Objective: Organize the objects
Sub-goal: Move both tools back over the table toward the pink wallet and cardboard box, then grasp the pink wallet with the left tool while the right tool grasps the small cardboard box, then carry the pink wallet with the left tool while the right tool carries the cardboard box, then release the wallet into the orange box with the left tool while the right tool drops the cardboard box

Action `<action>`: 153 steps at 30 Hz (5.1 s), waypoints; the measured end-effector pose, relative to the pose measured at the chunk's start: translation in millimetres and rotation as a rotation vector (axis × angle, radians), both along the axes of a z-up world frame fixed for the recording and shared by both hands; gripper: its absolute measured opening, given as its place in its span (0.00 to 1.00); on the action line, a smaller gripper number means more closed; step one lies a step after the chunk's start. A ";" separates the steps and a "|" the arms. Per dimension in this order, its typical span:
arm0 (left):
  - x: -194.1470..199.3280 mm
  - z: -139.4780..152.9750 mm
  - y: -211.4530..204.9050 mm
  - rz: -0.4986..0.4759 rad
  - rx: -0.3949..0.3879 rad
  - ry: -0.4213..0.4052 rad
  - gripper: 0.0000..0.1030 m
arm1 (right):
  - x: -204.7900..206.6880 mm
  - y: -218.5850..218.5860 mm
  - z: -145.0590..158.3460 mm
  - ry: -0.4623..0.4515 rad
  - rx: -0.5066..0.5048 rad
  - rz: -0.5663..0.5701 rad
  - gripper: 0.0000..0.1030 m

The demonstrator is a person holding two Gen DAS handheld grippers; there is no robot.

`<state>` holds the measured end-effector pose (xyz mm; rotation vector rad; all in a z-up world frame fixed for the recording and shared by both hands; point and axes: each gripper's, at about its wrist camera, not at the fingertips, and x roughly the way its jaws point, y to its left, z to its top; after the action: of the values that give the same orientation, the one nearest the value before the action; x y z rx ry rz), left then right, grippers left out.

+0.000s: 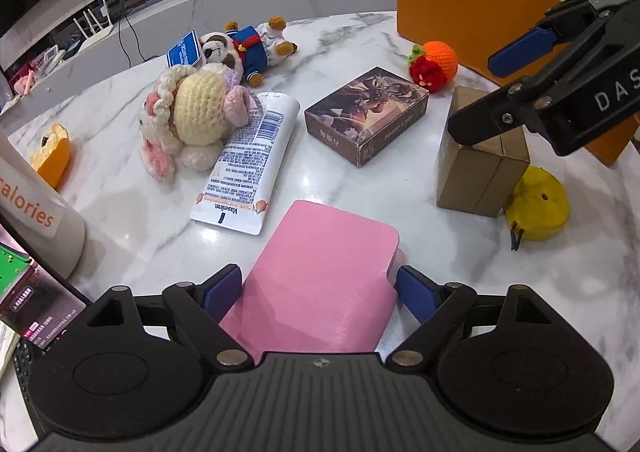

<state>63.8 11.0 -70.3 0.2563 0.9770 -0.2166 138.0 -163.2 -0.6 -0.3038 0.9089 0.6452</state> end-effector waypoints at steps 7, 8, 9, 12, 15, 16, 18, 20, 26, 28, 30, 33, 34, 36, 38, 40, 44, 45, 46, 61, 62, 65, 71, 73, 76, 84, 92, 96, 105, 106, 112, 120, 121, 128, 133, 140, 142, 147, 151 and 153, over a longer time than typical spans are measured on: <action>1.5 -4.1 2.2 0.004 -0.017 0.005 1.00 | -0.4 5.8 -5.1 0.033 -0.004 0.037 0.83; 1.7 -4.4 2.1 0.008 -0.020 0.004 1.00 | -1.3 7.4 -6.9 0.036 -0.009 0.046 0.83; 1.8 -4.5 1.9 0.012 -0.022 0.004 1.00 | -2.5 9.1 -8.8 0.040 -0.017 0.056 0.83; 1.3 -4.4 0.7 0.016 -0.020 0.004 1.00 | -5.3 13.5 -13.4 0.050 -0.041 0.079 0.83; 0.8 -3.8 0.0 0.011 -0.018 0.012 1.00 | -6.4 17.8 -19.8 0.062 -0.065 0.095 0.80; 0.3 -3.7 0.0 0.008 -0.019 0.014 1.00 | -6.7 18.5 -21.5 0.065 -0.070 0.099 0.79; -0.5 -3.3 0.4 0.004 -0.017 0.015 1.00 | -6.5 19.7 -24.0 0.059 -0.087 0.101 0.74; -0.7 -2.8 0.9 0.001 -0.016 0.017 0.99 | -4.9 19.3 -24.8 0.057 -0.097 0.096 0.68; -4.3 -1.9 -2.9 -0.026 -0.002 0.028 0.98 | -1.6 17.8 -26.3 0.076 -0.095 0.089 0.65; -5.8 -1.5 -4.3 -0.028 0.004 0.027 0.97 | -2.0 18.3 -26.6 0.074 -0.100 0.091 0.65; -6.6 -0.9 -3.4 -0.008 -0.001 0.022 0.97 | -1.7 18.2 -26.4 0.078 -0.098 0.090 0.65; -6.2 1.3 0.7 0.024 -0.025 0.020 0.96 | -1.2 18.4 -26.4 0.082 -0.093 0.083 0.65; -6.1 2.7 2.5 0.034 -0.034 0.017 0.95 | -0.7 18.1 -26.0 0.080 -0.094 0.079 0.65; -6.0 6.7 5.2 0.052 -0.049 0.006 0.95 | 0.2 17.0 -23.7 0.074 -0.090 0.071 0.65; -5.9 11.6 7.5 0.067 -0.056 -0.008 0.95 | 1.5 14.9 -19.6 0.070 -0.076 0.064 0.65; -5.6 17.2 9.0 0.073 -0.058 -0.021 0.95 | 2.5 13.2 -15.2 0.064 -0.060 0.058 0.65; -3.7 28.8 7.0 0.069 -0.054 -0.041 0.94 | 5.1 9.6 -6.9 0.049 -0.034 0.045 0.65; -2.9 31.4 6.2 0.066 -0.054 -0.046 0.94 | 6.1 8.5 -5.1 0.045 -0.030 0.040 0.65; -2.2 35.0 4.8 0.063 -0.054 -0.054 0.89 | 7.1 6.9 -3.3 0.041 -0.024 0.034 0.65; 9.0 26.9 -3.2 -0.021 0.070 -0.007 0.88 | 15.7 -21.5 17.6 0.005 0.037 -0.040 0.65; 6.1 23.9 -4.1 -0.057 0.104 -0.004 0.88 | 15.7 -21.8 18.2 0.003 0.039 -0.041 0.65; 3.3 15.6 -9.1 -0.208 0.213 0.040 0.89 | 15.4 -22.5 20.0 0.000 0.047 -0.043 0.65; 21.4 7.6 -4.2 -0.403 0.242 0.136 0.97 | 15.5 -22.2 18.7 -0.002 0.037 -0.043 0.65; 32.9 6.6 3.9 -0.384 0.174 0.191 1.00 | 16.4 -21.7 18.4 -0.002 0.036 -0.043 0.65; 43.1 -0.7 14.6 -0.347 0.088 0.271 1.00 | 16.9 -21.6 18.1 -0.001 0.036 -0.040 0.65; 37.0 1.7 22.3 -0.257 0.000 0.274 0.94 | 18.2 -22.5 17.2 -0.004 0.027 -0.040 0.65; 19.8 6.9 15.3 -0.154 -0.011 0.227 0.90 | 17.4 -25.0 20.0 -0.012 0.034 -0.043 0.65; 30.7 23.4 12.1 -0.128 -0.044 0.191 0.90 | 19.5 -29.5 25.2 -0.022 0.052 -0.060 0.65; 39.2 69.6 -30.1 -0.206 -0.040 0.087 0.90 | 26.1 -54.6 49.7 -0.078 0.134 -0.128 0.65; 41.2 75.3 -36.0 -0.215 -0.040 0.072 0.90 | 27.2 -59.2 52.6 -0.085 0.146 -0.139 0.65; 54.2 101.0 -75.2 -0.264 -0.059 -0.012 0.90 | 33.7 -98.6 72.8 -0.118 0.254 -0.219 0.65; 75.8 130.3 -141.6 -0.359 -0.084 -0.098 0.90 | 40.2 -164.8 93.8 -0.168 0.365 -0.380 0.65; 79.0 132.4 -151.0 -0.374 -0.083 -0.108 0.90 | 41.3 -171.6 94.2 -0.170 0.368 -0.402 0.65; 97.3 138.4 -209.6 -0.443 -0.065 -0.153 0.90 | 44.1 -210.5 88.2 -0.159 0.349 -0.522 0.65; 111.3 128.7 -242.9 -0.459 -0.028 -0.155 0.90 | 50.5 -233.3 80.1 -0.141 0.336 -0.601 0.65; 131.0 106.0 -268.0 -0.436 -0.006 -0.115 0.90 | 62.3 -257.0 60.2 -0.102 0.303 -0.670 0.64; 135.4 97.8 -273.8 -0.422 -0.003 -0.103 0.90 | 68.0 -259.4 52.9 -0.079 0.284 -0.680 0.64; 143.5 78.3 -278.0 -0.388 0.011 -0.058 0.89 | 85.1 -259.3 39.6 -0.045 0.257 -0.694 0.64; 146.0 62.1 -281.0 -0.383 0.053 -0.022 0.90 | 94.4 -253.1 31.8 -0.019 0.236 -0.694 0.64; 145.6 55.1 -282.1 -0.381 0.074 -0.010 0.90 | 98.1 -247.5 26.9 0.000 0.208 -0.686 0.64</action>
<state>209.5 -271.1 -15.3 0.5117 0.9220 -0.5267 236.1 -410.7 26.3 0.1967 0.8672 0.0996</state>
